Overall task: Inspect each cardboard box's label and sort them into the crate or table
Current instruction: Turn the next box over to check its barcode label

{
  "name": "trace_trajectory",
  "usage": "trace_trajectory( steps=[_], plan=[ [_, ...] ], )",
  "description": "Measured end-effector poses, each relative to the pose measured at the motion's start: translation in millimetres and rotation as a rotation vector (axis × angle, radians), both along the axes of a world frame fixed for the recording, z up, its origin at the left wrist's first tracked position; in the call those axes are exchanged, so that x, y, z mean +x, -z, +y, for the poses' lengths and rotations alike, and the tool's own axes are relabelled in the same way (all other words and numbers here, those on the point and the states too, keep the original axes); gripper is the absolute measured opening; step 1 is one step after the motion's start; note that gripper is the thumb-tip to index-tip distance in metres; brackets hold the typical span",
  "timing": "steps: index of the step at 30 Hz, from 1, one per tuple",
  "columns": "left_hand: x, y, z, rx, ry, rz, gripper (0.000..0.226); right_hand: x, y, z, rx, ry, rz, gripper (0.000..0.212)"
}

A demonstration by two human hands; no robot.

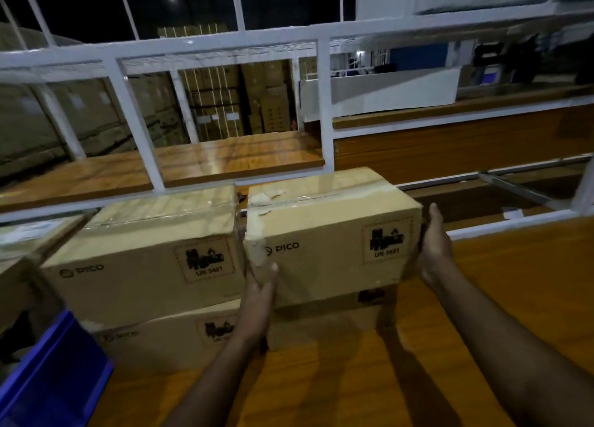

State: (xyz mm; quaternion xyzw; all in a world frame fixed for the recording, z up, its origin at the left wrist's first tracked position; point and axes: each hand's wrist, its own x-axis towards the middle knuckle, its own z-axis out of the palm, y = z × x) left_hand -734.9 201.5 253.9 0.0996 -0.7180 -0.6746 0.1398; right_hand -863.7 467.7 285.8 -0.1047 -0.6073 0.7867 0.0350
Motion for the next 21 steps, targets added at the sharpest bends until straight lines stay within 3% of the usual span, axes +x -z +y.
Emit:
trace_trajectory(
  steps=[4, 10, 15, 21],
  plan=[
    [-6.4, 5.1, 6.4, -0.121, -0.112, -0.042, 0.074, -7.8, 8.5, -17.5, 0.12, -0.006, 0.096, 0.057],
    [-12.5, 31.1, 30.7, -0.212, -0.388, -0.061, 0.076, -23.7, 37.9, -20.0, 0.269, 0.139, 0.142, 0.066],
    [-13.4, 39.7, 27.5, -0.219, -0.428, -0.021, 0.065, -39.7, 49.5, -28.3, 0.216, -0.019, 0.053, 0.088],
    [-19.2, 41.2, 24.1, -0.294, -0.461, -0.06, 0.068, -35.1, 58.1, -35.2, 0.274, 0.031, 0.055, 0.078]
  ],
)
